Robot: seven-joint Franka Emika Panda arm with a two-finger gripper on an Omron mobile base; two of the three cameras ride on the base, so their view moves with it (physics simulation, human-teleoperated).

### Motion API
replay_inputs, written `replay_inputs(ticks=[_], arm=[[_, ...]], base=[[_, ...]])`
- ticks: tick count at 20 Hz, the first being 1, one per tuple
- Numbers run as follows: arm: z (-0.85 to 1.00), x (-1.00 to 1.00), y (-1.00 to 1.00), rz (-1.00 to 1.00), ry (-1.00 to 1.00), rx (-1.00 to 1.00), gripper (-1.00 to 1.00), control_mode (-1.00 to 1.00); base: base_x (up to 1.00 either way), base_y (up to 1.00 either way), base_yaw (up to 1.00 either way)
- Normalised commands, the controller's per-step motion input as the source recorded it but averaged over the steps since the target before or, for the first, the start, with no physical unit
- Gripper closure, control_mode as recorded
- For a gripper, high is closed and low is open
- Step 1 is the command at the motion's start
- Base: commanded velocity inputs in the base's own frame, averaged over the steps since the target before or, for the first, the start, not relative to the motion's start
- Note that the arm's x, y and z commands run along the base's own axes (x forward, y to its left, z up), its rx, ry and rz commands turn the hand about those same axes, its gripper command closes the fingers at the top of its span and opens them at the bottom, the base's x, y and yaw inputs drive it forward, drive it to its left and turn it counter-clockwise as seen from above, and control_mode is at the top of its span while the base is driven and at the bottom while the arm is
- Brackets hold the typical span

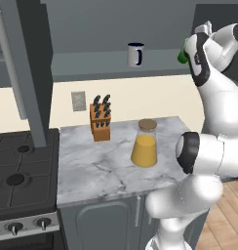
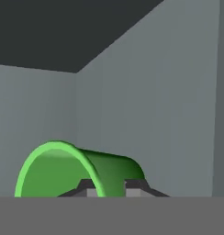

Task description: There is a tray on the dining counter. Grab the cup, mug, and pitcher and place them on the tray. The pitcher may be placed next to the tray if it cannot fit the tray.

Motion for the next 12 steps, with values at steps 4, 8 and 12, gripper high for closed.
replay_inputs(ticks=[4,8,12], arm=[[0.07,-0.95,0.14,0.00,0.18,-0.02,1.00,-1.00],[0.01,-1.00,0.22,0.04,0.24,-0.01,1.00,-1.00],[0.00,-1.00,0.45,0.14,0.34,0.00,1.00,-1.00]], base=[[0.00,0.00,0.00],[0.00,0.00,0.00],[0.00,0.00,0.00]])
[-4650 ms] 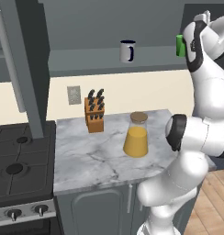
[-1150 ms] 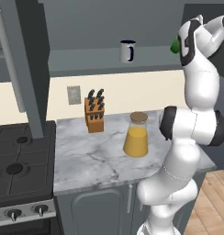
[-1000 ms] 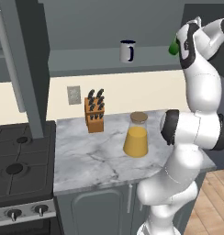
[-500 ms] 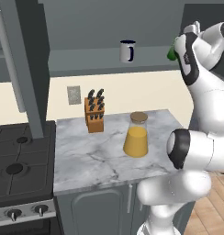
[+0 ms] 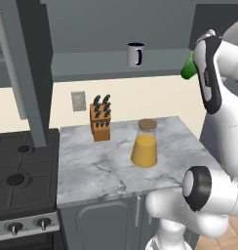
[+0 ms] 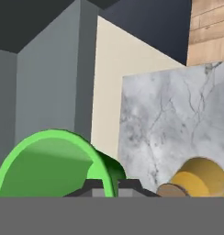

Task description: There is a tray on the dining counter. Grab the cup, mug, and pitcher and place them on the tray. The pitcher may be placed next to the tray if it cannot fit the tray.

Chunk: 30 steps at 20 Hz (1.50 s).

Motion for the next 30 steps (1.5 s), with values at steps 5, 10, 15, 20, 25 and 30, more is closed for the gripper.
replay_inputs(ticks=[5,10,15,20,25,30], arm=[[-0.04,-0.86,0.55,0.25,0.31,0.00,1.00,-1.00],[-0.12,-0.66,0.41,0.26,0.20,-0.02,1.00,-1.00],[-0.22,-0.51,0.57,0.18,0.17,-0.11,1.00,-1.00],[-0.31,-0.26,0.35,0.14,0.05,-0.15,1.00,-1.00],[-0.36,-0.36,0.24,0.14,0.01,-0.14,1.00,-1.00],[-0.18,-0.05,0.15,0.12,0.00,-0.06,1.00,-1.00]], base=[[0.00,0.00,0.00],[0.00,0.00,0.00],[0.00,0.00,0.00],[0.00,0.00,0.00],[0.00,0.00,0.00],[0.00,0.00,0.00]])
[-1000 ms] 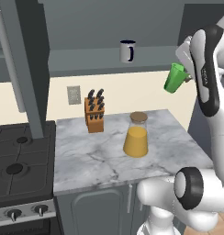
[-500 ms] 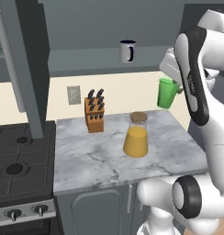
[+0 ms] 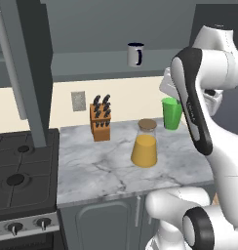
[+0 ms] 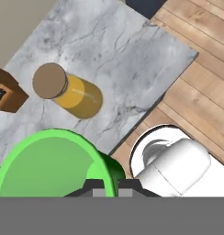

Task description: There is a tray on the dining counter. Grab the cup, mug, and pitcher and place them on the tray. The pitcher may be placed next to the tray if it cannot fit the tray.

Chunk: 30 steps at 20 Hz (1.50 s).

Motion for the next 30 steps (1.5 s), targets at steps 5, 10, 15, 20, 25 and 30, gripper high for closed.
replay_inputs(ticks=[5,10,15,20,25,30], arm=[[-0.05,-0.05,0.00,0.19,0.07,0.00,1.00,-1.00],[-0.22,0.00,0.03,0.14,0.01,0.00,1.00,-1.00],[-0.29,0.00,0.01,0.03,0.00,0.00,1.00,-1.00],[-0.17,0.00,0.01,0.00,0.00,0.00,1.00,-1.00],[-0.03,0.00,0.00,0.00,0.00,0.00,1.00,1.00],[0.00,0.00,0.00,0.00,0.00,0.00,1.00,1.00]], base=[[0.00,0.00,0.00],[0.00,0.00,0.00],[0.00,0.00,0.00],[0.00,0.00,0.00],[-0.13,0.01,0.06],[-0.96,-0.06,0.66]])
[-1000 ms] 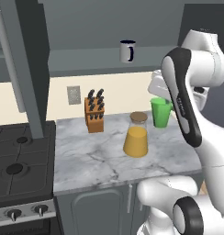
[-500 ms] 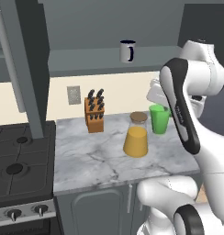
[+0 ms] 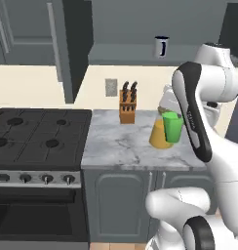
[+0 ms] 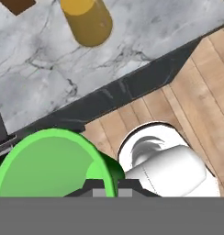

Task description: There is a tray on the dining counter. Grab the cup, mug, and pitcher and place them on the tray. The pitcher may be placed next to the tray if it cannot fit the tray.

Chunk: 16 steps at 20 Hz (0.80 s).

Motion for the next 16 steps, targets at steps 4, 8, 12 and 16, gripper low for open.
replay_inputs(ticks=[4,8,12,16], arm=[[0.00,0.00,0.00,0.00,0.00,0.00,1.00,1.00],[0.00,0.00,0.00,0.00,0.00,0.00,1.00,1.00],[0.00,0.00,0.00,0.00,0.00,0.00,1.00,1.00],[0.00,0.00,0.00,0.00,0.00,0.00,1.00,1.00]], base=[[-0.92,-0.01,0.86],[-0.37,0.00,0.98],[0.00,0.00,1.00],[0.00,0.00,1.00]])
